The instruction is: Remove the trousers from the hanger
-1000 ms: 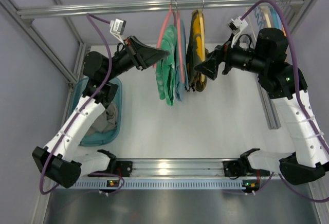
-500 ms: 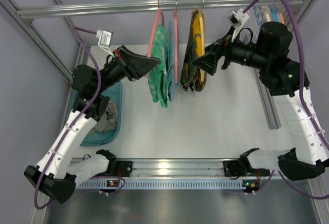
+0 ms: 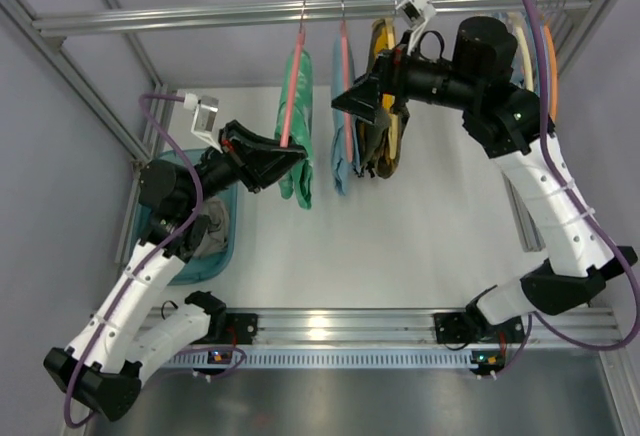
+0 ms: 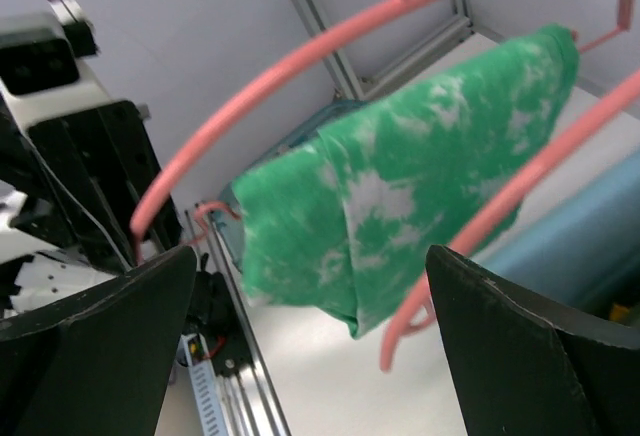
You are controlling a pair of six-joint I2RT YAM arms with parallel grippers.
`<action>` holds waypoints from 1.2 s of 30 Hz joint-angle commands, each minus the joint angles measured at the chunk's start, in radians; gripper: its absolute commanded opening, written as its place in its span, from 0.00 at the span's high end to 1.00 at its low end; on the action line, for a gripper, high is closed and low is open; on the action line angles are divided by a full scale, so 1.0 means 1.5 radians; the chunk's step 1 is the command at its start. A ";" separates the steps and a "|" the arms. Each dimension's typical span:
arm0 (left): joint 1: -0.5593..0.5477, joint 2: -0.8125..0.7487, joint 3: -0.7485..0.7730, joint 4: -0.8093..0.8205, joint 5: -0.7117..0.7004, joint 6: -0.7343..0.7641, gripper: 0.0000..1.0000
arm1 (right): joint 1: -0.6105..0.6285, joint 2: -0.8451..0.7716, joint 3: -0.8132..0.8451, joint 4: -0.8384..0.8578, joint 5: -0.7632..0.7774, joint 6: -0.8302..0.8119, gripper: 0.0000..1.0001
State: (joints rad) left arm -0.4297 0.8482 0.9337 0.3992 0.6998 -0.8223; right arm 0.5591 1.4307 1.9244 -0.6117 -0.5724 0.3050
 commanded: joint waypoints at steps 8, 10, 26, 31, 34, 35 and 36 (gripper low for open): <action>0.003 -0.036 0.040 0.187 -0.002 0.109 1.00 | 0.141 0.124 0.154 0.103 0.039 0.153 0.01; 0.003 -0.039 0.041 0.187 -0.004 0.109 1.00 | 0.139 0.142 0.145 0.118 0.039 0.195 0.01; 0.003 -0.049 0.024 0.183 0.016 0.123 1.00 | 0.160 0.229 0.162 0.262 -0.038 0.317 0.16; 0.003 -0.056 0.013 0.160 0.024 0.136 1.00 | 0.161 0.217 0.147 0.273 -0.054 0.314 0.53; 0.002 -0.060 0.012 0.134 0.020 0.160 0.93 | 0.161 0.205 0.130 0.279 -0.069 0.318 0.79; 0.003 -0.064 0.012 0.127 0.014 0.167 0.87 | 0.160 0.202 0.127 0.281 -0.073 0.320 0.92; 0.002 -0.069 0.012 0.119 0.011 0.174 0.82 | 0.160 0.198 0.122 0.283 -0.080 0.327 0.96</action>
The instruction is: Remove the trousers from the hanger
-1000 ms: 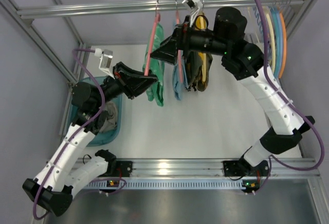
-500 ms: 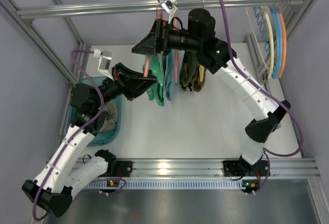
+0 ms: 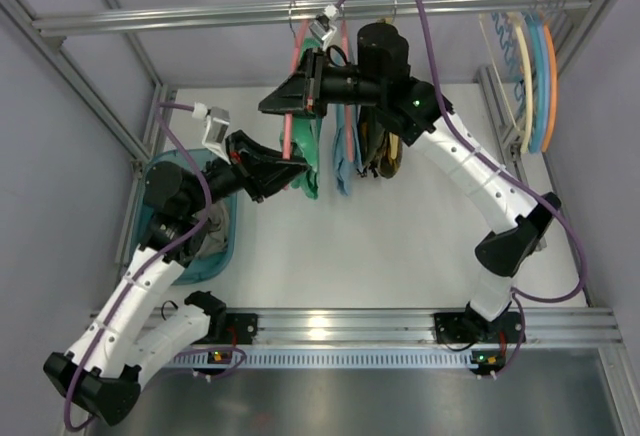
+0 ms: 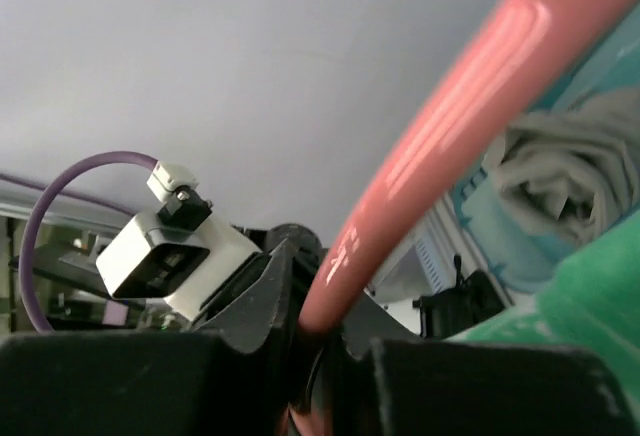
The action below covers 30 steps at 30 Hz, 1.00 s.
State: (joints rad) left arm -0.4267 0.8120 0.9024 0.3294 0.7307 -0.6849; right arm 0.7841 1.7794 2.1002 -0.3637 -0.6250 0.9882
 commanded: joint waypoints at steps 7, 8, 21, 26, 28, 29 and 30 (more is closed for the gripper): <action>0.000 -0.092 0.034 0.032 -0.047 0.215 0.36 | 0.007 -0.085 -0.065 0.134 -0.110 -0.101 1.00; 0.000 -0.101 0.029 0.001 -0.064 0.230 0.32 | 0.006 -0.092 -0.074 0.134 -0.114 -0.100 1.00; 0.001 -0.267 -0.126 -0.236 -0.124 0.586 0.14 | -0.004 -0.179 -0.168 0.162 -0.155 -0.033 1.00; 0.001 -0.214 -0.122 -0.228 -0.101 0.600 0.03 | 0.008 -0.190 -0.180 0.177 -0.169 -0.014 1.00; 0.000 -0.198 -0.119 -0.197 -0.106 0.563 0.02 | 0.011 -0.192 -0.180 0.184 -0.173 -0.005 1.00; 0.000 -0.188 -0.122 -0.151 -0.111 0.546 0.02 | 0.011 -0.192 -0.179 0.187 -0.175 -0.002 1.00; 0.000 -0.181 -0.125 -0.133 -0.112 0.528 0.02 | 0.013 -0.192 -0.179 0.190 -0.177 0.001 1.00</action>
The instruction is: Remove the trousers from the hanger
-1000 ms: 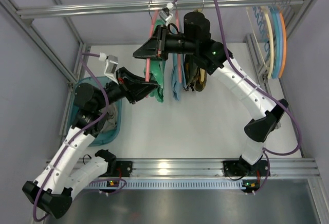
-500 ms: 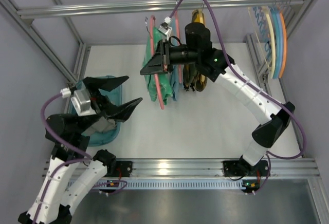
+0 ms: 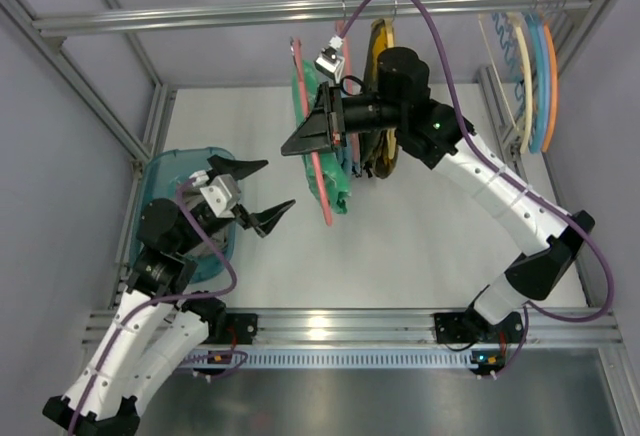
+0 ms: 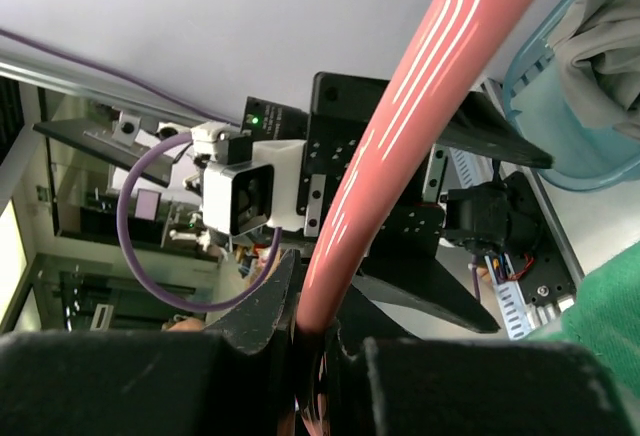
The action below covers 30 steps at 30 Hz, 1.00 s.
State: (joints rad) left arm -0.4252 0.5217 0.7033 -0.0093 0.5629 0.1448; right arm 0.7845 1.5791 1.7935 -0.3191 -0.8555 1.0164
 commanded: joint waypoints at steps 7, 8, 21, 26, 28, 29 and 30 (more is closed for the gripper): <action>-0.017 0.066 0.003 0.182 -0.015 -0.065 0.02 | 0.027 -0.057 0.027 0.173 -0.026 -0.008 1.00; -0.039 0.067 0.000 0.189 -0.032 -0.054 0.02 | 0.029 -0.055 0.030 0.174 -0.025 -0.008 1.00; -0.155 0.127 -0.022 0.301 -0.326 0.107 0.07 | 0.058 -0.035 0.053 0.185 -0.036 -0.010 1.00; -0.156 0.146 -0.026 0.311 -0.316 0.122 0.35 | 0.058 -0.035 0.057 0.186 -0.040 -0.014 1.00; -0.156 0.148 -0.036 0.324 -0.299 0.139 0.51 | 0.059 -0.036 0.057 0.185 -0.045 -0.015 1.00; -0.156 0.149 -0.036 0.329 -0.292 0.142 0.56 | 0.060 -0.038 0.056 0.187 -0.048 -0.015 1.00; -0.156 0.150 -0.037 0.332 -0.285 0.150 0.59 | 0.062 -0.038 0.055 0.189 -0.051 -0.016 1.00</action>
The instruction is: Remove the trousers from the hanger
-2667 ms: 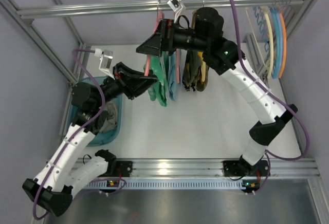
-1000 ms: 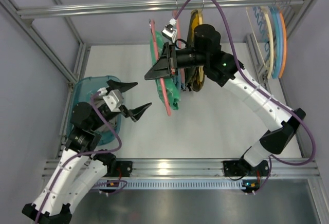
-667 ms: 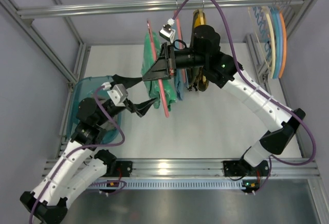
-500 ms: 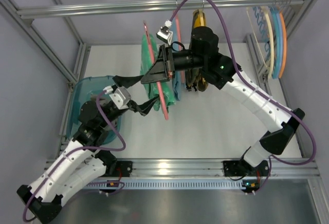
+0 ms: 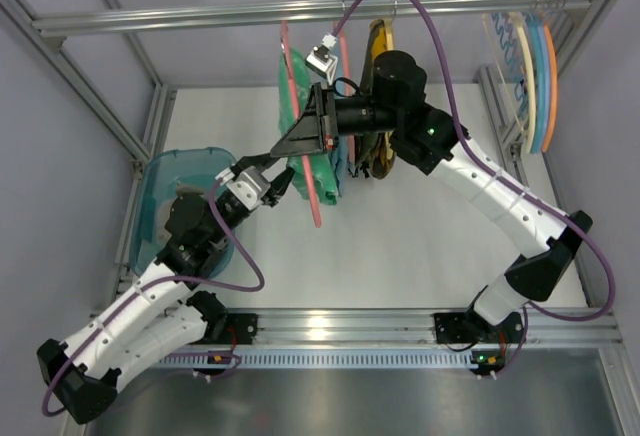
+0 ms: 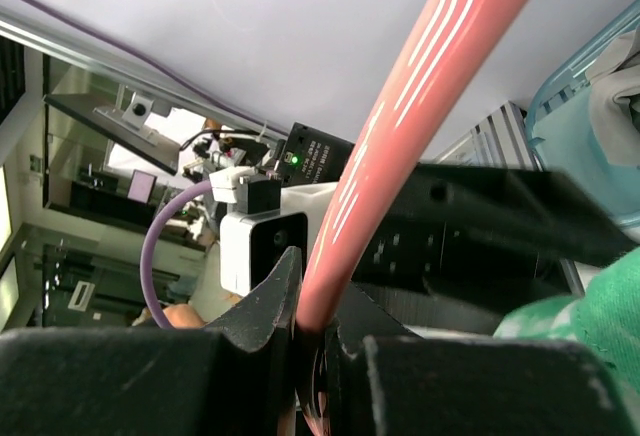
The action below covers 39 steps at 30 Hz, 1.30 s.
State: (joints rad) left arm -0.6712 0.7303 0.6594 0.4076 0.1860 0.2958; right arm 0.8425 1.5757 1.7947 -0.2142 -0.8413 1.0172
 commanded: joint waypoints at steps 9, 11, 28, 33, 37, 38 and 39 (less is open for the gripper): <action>0.008 0.017 -0.002 0.061 -0.076 0.035 1.00 | 0.026 -0.054 0.034 0.106 -0.083 -0.044 1.00; 0.008 0.002 0.000 0.061 -0.088 0.035 1.00 | 0.025 -0.060 0.022 0.095 -0.079 -0.059 1.00; 0.008 -0.082 0.108 -0.004 -0.185 0.095 1.00 | -0.059 -0.087 -0.055 0.035 -0.048 -0.115 1.00; 0.008 -0.063 0.193 -0.004 -0.202 0.093 1.00 | -0.076 -0.092 -0.107 0.026 -0.041 -0.132 1.00; 0.008 -0.040 0.255 -0.012 -0.211 0.091 1.00 | -0.083 -0.095 -0.131 0.021 -0.041 -0.141 1.00; 0.008 -0.038 0.265 -0.012 -0.209 0.092 1.00 | -0.082 -0.094 -0.139 0.018 -0.040 -0.143 1.00; 0.009 -0.030 0.287 -0.012 -0.203 0.091 1.00 | -0.084 -0.094 -0.142 0.013 -0.038 -0.146 1.00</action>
State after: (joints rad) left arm -0.6720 0.7052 0.9443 0.1520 -0.0467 0.4149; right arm 0.7406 1.4765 1.5936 -0.2111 -0.8928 0.8654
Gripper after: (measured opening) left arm 0.194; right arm 0.076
